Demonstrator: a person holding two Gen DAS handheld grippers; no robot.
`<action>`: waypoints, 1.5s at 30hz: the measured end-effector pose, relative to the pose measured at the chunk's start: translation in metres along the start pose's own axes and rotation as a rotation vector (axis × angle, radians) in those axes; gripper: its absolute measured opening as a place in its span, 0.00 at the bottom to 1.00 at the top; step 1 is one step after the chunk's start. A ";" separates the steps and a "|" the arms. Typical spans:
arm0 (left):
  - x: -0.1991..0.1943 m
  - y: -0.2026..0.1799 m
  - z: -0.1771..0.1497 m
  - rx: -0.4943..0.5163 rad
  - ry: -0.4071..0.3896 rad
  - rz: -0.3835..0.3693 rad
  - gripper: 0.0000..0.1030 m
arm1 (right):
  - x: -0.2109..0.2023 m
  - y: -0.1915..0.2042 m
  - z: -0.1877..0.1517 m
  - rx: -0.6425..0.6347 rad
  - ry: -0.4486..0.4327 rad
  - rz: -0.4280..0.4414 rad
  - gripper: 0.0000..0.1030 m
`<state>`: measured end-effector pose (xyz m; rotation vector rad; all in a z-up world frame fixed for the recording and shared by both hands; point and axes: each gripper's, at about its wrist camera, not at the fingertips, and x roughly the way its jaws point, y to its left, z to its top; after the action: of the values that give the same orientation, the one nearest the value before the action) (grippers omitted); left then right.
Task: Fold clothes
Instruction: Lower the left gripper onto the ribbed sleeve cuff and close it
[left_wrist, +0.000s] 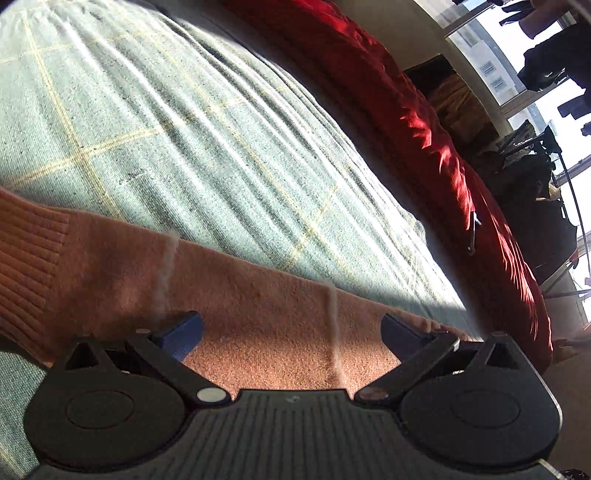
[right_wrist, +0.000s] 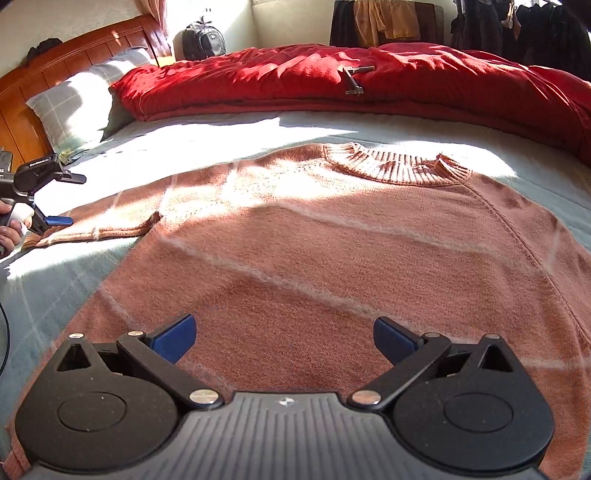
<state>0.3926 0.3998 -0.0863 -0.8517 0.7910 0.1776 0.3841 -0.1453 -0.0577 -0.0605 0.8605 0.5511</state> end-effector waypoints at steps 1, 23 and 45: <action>-0.006 0.008 0.003 -0.003 -0.017 0.021 0.99 | 0.004 0.004 -0.002 -0.008 0.011 0.003 1.00; -0.043 0.053 0.025 -0.054 -0.194 0.238 0.98 | 0.027 0.027 -0.002 -0.066 0.051 0.001 1.00; -0.067 0.065 -0.016 -0.260 -0.313 0.145 0.93 | 0.037 0.028 -0.001 -0.124 0.059 0.000 1.00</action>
<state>0.3082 0.4416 -0.0859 -0.9822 0.5412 0.5384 0.3891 -0.1054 -0.0813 -0.1909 0.8828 0.6047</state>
